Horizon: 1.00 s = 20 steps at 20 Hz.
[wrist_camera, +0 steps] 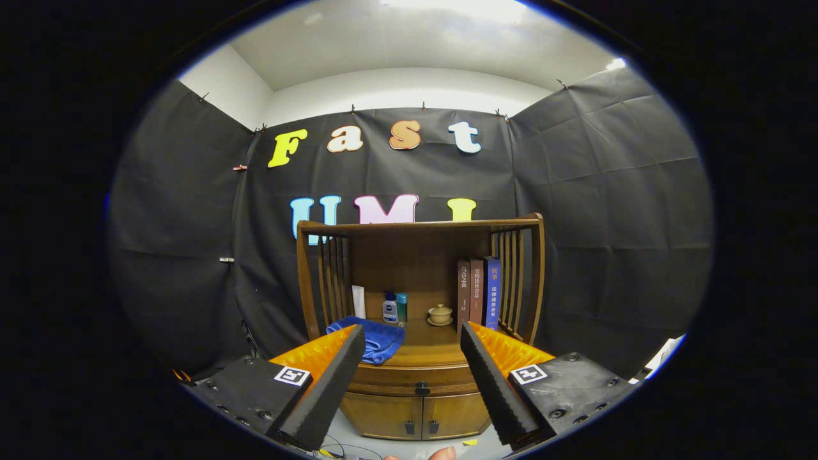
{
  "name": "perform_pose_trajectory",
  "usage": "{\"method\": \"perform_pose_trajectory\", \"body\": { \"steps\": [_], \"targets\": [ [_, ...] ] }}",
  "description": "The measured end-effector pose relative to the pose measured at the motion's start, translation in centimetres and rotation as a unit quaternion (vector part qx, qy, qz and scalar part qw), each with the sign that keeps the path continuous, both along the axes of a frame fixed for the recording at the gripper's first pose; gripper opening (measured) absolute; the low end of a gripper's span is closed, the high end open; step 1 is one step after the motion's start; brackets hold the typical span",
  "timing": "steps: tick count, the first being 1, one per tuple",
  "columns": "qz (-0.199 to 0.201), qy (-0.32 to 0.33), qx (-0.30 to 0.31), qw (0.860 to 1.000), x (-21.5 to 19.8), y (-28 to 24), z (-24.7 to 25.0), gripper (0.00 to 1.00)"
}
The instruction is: Pull open the drawer, take out the items inside it, and place them on the countertop above the cabinet.
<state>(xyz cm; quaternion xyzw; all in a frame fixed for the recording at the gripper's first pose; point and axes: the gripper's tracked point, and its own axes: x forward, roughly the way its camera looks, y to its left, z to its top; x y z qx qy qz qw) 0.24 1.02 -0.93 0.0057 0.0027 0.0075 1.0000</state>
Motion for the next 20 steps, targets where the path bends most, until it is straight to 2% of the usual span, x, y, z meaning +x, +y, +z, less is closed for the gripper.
{"method": "perform_pose_trajectory", "body": {
  "steps": [7,14,20],
  "targets": [
    [0.014,-0.012,-0.003,1.000,4.3,1.1,-1.8,0.98],
    [0.022,0.025,-0.011,0.999,11.1,1.4,-12.2,0.98],
    [0.000,0.061,-0.016,0.998,14.6,0.3,-22.0,0.98]
  ]
}}
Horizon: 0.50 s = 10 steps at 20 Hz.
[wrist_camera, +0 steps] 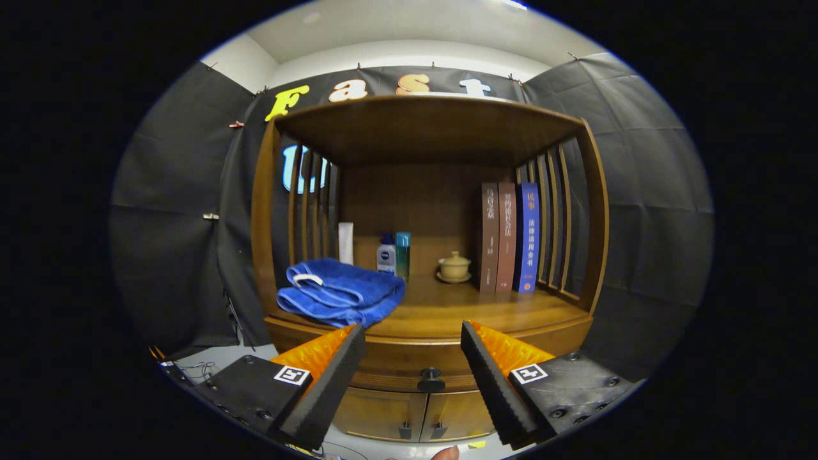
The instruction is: Pull open the drawer, take out the items inside it, and place them on the countertop above the cabinet.
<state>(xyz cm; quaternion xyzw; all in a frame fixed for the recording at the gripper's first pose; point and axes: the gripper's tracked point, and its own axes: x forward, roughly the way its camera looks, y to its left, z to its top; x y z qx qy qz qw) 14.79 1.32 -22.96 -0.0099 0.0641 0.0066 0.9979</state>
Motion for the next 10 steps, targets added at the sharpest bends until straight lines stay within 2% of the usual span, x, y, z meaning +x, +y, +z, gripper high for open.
{"method": "perform_pose_trajectory", "body": {
  "steps": [5,10],
  "targets": [
    [-0.008,0.032,0.004,0.999,2.3,-0.5,-7.2,0.99],
    [-0.026,0.052,-0.001,0.998,3.6,-2.1,-10.6,0.97]
  ]
}}
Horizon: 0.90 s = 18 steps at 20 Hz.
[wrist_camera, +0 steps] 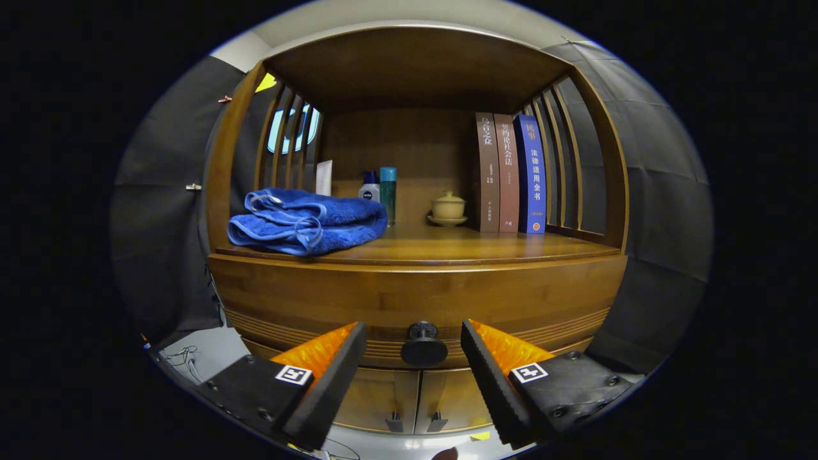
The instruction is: Pull open the drawer, take out the items inside it, and place them on the countertop above the cabinet.
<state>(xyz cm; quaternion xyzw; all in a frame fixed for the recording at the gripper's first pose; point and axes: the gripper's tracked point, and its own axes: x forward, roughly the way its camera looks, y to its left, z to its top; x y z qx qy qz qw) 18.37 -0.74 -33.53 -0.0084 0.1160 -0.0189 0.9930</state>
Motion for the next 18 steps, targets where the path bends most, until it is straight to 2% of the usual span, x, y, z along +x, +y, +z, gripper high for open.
{"method": "perform_pose_trajectory", "body": {
  "steps": [4,6,7,8,9,11,14,18],
  "targets": [
    [-0.003,0.029,0.015,0.999,0.9,-0.3,-1.9,0.56],
    [-0.006,0.023,0.009,1.000,1.2,-0.3,-1.6,0.59],
    [-0.008,0.020,0.002,1.000,0.0,-0.4,-1.5,0.60],
    [-0.005,0.024,0.000,1.000,1.4,-0.5,-2.0,0.48],
    [-0.002,0.020,-0.008,1.000,1.0,-0.4,-1.3,0.48],
    [0.006,0.018,-0.010,1.000,0.8,-0.4,-1.4,0.34],
    [0.007,0.021,-0.015,1.000,0.0,-0.7,-1.3,0.34],
    [0.002,0.030,0.000,1.000,-3.2,-0.7,-1.0,0.34]
  ]
}}
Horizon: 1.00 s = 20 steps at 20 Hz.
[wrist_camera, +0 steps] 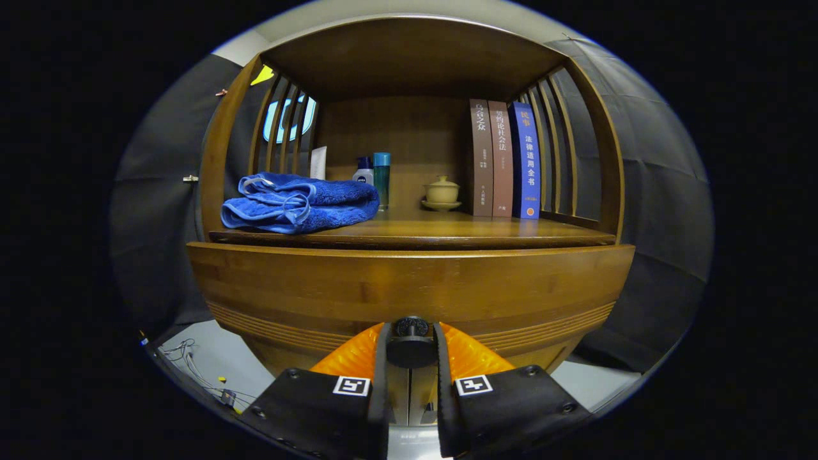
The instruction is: Pull open the drawer, take out the items inside it, and place them on the countertop above the cabinet.
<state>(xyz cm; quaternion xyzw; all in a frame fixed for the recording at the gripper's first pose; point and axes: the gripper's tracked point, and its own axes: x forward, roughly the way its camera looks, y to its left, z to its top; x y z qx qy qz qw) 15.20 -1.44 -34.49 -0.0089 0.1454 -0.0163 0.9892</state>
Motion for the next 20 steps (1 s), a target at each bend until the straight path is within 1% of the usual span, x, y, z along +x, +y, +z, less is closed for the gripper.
{"method": "perform_pose_trajectory", "body": {
  "steps": [6,10,16,20],
  "targets": [
    [-0.003,0.008,0.018,1.000,-5.9,-0.1,0.8,0.34],
    [-0.001,0.010,0.021,1.000,-8.9,-0.2,1.1,0.34],
    [0.003,0.017,0.021,1.000,-11.8,-0.1,1.1,0.34],
    [0.000,0.022,0.019,1.000,-12.3,-0.2,0.6,0.34]
  ]
}}
